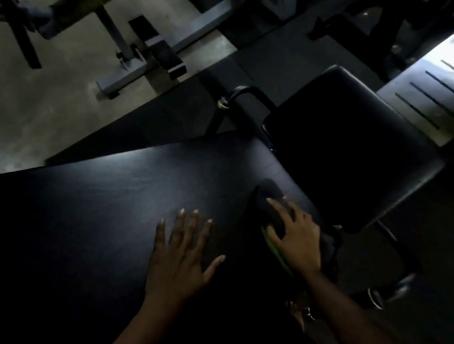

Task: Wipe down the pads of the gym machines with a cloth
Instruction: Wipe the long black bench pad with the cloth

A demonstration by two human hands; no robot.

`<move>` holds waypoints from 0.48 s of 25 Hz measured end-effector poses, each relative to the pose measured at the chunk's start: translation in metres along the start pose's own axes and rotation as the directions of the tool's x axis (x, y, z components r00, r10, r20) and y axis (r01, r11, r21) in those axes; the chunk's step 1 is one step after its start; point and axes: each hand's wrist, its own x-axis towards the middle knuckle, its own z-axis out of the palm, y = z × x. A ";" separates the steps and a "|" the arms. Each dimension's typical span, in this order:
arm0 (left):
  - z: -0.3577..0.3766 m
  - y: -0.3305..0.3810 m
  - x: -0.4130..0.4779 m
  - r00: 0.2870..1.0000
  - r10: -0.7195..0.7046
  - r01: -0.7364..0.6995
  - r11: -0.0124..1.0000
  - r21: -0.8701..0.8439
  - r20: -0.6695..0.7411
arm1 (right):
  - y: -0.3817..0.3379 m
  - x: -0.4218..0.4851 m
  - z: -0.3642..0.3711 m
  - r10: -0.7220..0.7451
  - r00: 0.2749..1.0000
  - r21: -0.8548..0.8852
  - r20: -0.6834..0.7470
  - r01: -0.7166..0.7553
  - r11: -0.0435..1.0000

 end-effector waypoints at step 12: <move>0.001 0.001 -0.002 1.000 0.002 -0.003 0.998 0.057 0.006 | -0.048 0.021 -0.005 -0.103 0.994 0.249 0.038 0.090 0.964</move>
